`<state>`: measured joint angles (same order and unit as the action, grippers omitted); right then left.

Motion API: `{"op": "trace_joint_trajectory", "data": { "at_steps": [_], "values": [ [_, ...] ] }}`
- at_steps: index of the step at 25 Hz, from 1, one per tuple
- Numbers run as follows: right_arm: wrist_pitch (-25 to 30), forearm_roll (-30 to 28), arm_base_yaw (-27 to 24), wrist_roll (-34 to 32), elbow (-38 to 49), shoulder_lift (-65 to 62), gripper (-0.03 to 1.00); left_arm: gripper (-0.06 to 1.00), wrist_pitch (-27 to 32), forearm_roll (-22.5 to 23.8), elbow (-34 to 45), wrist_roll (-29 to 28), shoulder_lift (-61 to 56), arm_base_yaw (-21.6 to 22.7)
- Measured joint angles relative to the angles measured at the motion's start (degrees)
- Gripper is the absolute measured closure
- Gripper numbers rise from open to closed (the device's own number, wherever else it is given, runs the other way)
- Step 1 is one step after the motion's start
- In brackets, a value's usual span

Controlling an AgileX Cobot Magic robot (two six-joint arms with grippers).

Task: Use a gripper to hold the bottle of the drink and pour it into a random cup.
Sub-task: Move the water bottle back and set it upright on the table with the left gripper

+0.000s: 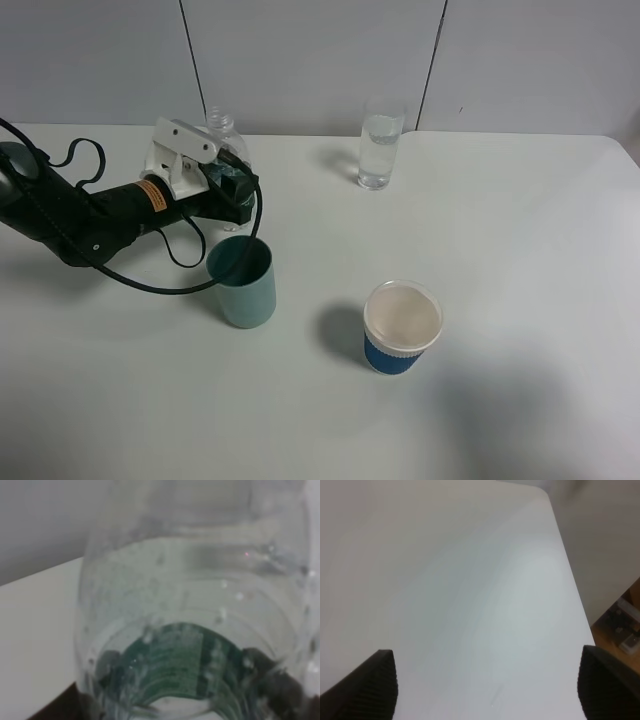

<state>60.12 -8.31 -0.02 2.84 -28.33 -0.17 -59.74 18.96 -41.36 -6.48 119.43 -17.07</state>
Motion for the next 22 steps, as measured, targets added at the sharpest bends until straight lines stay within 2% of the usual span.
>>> {"op": "trace_joint_trajectory", "data": {
  "at_steps": [7, 14, 22],
  "values": [
    [0.0, 0.0, 0.0, 0.0, 0.0, 0.0, 0.23, 0.45, -1.1, -3.0, 0.0, -0.3, 2.0, 0.0],
    [0.0, 0.0, 0.0, 0.0, 0.0, 0.0, 0.23, 0.45, -3.4, -3.1, 0.0, 1.4, 3.1, 0.0],
    [0.0, 0.0, 0.0, 0.0, 0.0, 0.0, 0.23, 0.45, -3.5, -3.2, 0.0, 1.4, 3.2, 0.0]
  ]
}}
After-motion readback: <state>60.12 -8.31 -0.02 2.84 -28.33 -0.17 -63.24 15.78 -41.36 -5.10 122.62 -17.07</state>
